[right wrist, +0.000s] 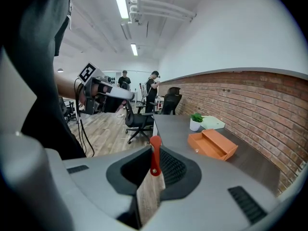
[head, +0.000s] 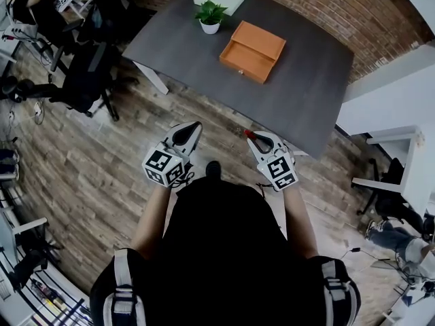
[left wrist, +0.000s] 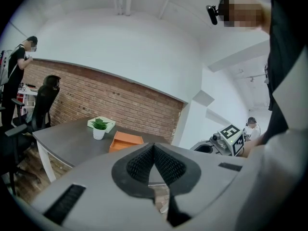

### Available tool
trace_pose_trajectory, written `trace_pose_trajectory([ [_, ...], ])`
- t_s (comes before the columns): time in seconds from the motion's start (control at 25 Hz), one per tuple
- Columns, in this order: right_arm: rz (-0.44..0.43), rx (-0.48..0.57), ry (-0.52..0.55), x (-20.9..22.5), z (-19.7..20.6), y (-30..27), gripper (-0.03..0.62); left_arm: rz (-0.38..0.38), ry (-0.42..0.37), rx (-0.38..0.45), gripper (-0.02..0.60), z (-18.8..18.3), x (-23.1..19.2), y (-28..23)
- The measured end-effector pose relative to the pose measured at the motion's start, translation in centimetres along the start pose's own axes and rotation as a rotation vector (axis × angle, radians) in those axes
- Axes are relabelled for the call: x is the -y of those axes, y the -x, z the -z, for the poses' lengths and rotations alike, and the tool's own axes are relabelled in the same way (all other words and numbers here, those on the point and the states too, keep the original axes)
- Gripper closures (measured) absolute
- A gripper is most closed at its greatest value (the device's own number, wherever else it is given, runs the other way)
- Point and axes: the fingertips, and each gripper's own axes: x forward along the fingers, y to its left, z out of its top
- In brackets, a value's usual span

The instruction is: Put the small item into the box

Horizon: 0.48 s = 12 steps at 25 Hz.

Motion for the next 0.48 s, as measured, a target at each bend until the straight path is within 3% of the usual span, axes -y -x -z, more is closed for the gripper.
trace_pose_trajectory([
  [0.48, 0.009, 0.005, -0.003, -0.3, -2.0, -2.9, 0.528, -0.001, 0.005, -0.006, 0.558, -0.2, -3.3, 1.1],
])
